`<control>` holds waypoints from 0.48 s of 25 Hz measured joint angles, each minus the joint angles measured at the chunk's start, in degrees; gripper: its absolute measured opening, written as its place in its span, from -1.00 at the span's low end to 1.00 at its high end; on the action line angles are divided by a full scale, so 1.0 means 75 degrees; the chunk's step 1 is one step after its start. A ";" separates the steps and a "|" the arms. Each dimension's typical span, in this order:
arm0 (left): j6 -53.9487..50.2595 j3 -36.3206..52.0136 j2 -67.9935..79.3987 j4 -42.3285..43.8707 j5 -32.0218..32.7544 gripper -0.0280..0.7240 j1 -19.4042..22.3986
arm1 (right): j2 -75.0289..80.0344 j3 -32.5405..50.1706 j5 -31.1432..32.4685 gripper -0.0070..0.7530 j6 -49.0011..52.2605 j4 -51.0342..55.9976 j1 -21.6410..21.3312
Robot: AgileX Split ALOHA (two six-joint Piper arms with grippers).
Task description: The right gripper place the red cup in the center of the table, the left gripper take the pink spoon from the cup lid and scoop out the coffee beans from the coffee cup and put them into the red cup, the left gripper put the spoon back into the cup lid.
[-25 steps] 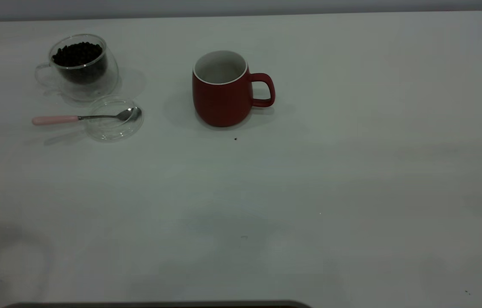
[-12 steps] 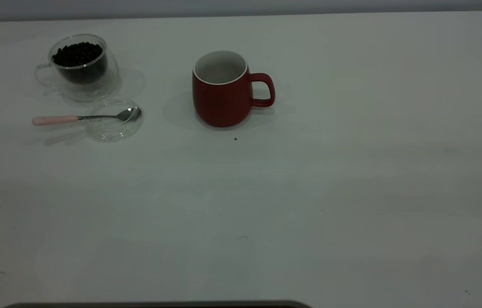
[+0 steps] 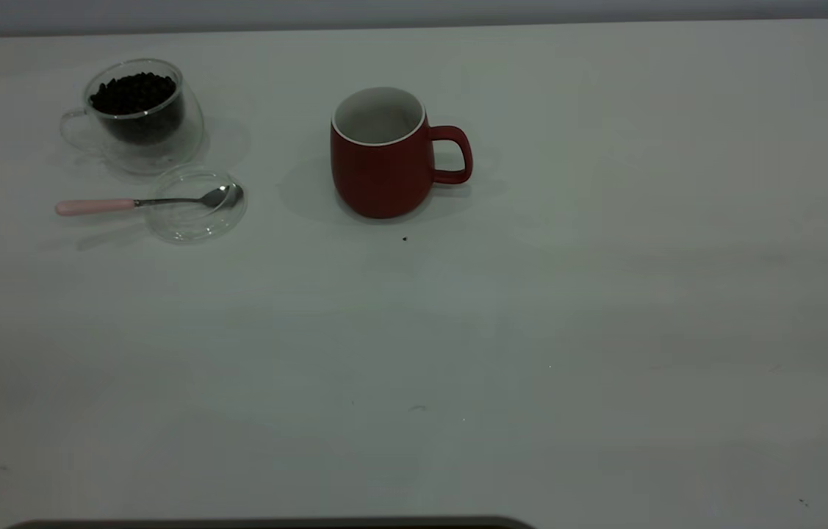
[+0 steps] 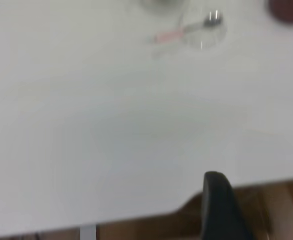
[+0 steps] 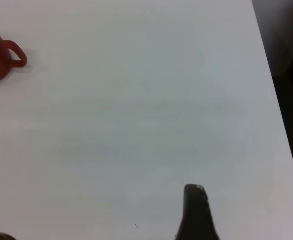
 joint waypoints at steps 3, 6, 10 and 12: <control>0.0000 0.0000 -0.0191 0.0000 0.0129 0.28 0.0000 | 0.0000 0.0000 0.0000 0.57 0.0000 0.0000 0.0000; 0.0000 0.0000 -0.0201 0.0000 0.0138 0.28 0.0000 | 0.0000 0.0000 0.0000 0.57 0.0000 0.0000 0.0000; -0.0005 0.0000 -0.0206 0.0007 0.0138 0.28 0.0000 | 0.0000 0.0000 0.0000 0.57 0.0000 0.0000 0.0000; -0.0005 0.0000 -0.0206 0.0007 0.0138 0.28 0.0000 | 0.0000 0.0000 0.0000 0.57 0.0000 0.0000 0.0000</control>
